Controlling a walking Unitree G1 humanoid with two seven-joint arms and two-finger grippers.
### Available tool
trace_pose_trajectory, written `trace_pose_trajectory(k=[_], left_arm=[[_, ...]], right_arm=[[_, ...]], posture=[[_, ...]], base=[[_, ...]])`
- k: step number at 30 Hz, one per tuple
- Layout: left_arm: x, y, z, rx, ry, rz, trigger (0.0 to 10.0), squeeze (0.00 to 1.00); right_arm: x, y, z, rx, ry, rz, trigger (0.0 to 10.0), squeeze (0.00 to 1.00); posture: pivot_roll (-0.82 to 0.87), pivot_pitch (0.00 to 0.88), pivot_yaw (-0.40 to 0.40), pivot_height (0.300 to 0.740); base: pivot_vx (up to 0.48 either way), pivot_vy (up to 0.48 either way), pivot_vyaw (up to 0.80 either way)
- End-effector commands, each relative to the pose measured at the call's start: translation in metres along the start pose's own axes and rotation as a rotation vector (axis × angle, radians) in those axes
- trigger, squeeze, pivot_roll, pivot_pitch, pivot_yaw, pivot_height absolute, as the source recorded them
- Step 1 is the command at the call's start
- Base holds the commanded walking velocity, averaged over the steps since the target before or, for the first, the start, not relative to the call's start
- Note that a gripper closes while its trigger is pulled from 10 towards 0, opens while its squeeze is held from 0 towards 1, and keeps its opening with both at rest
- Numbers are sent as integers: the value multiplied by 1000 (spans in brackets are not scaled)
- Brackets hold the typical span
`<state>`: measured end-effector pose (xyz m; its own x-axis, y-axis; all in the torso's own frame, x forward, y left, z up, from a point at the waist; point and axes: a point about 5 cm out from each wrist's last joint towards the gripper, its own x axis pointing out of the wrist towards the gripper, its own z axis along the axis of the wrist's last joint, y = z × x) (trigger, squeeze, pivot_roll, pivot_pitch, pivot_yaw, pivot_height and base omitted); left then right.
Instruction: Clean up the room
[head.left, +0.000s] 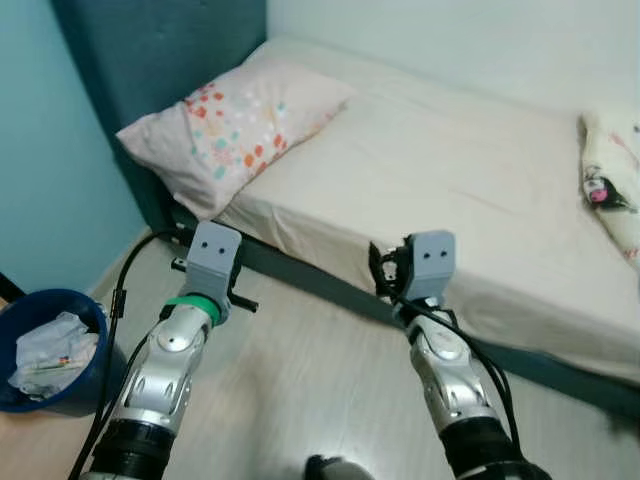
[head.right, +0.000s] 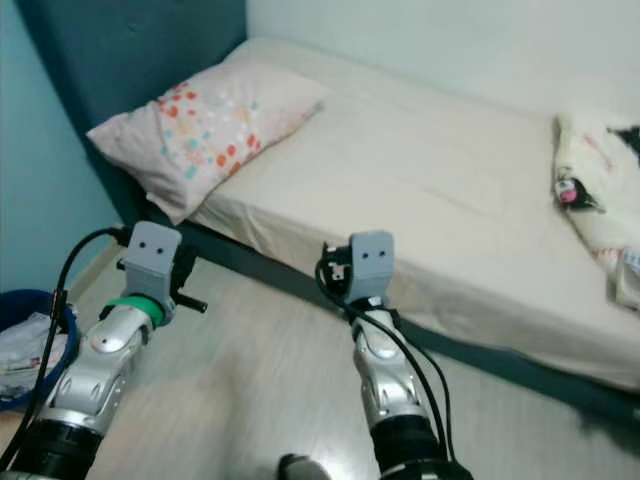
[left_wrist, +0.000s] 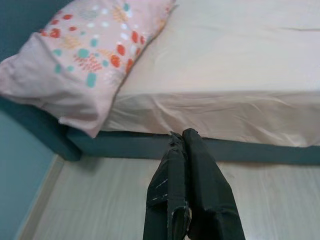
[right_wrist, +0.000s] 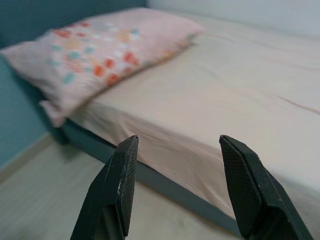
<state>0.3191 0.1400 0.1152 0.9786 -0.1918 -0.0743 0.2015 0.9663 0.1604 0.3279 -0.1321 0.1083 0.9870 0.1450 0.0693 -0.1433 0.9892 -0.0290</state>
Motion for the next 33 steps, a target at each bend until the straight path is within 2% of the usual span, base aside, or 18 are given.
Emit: trace_pose_trajectory(k=[1, 7, 19, 33], left_arm=[[-1, -3, -4, 0, 18, -12, 10000, 0], [-1, -3, -4, 2, 17, -12, 10000, 0], [-1, -6, -3, 18, 3, -26, 10000, 0], [-1, -8, -1, 22, -7, -42, 10000, 0]], right_arm=[[-1, -4, -1, 2, 6, -12, 10000, 0], [-1, -3, -1, 0, 5, -14, 10000, 0], [0, -3, 0, -7, -7, -14, 10000, 0], [-1, -3, 0, -6, -4, -22, 10000, 0]], posture=[[19, 82, 42, 726], [19, 83, 42, 726], [21, 90, 41, 726], [19, 100, 45, 726]], base=[[0, 0, -800], [0, 0, -800], [0, 0, 0], [0, -323, 0]])
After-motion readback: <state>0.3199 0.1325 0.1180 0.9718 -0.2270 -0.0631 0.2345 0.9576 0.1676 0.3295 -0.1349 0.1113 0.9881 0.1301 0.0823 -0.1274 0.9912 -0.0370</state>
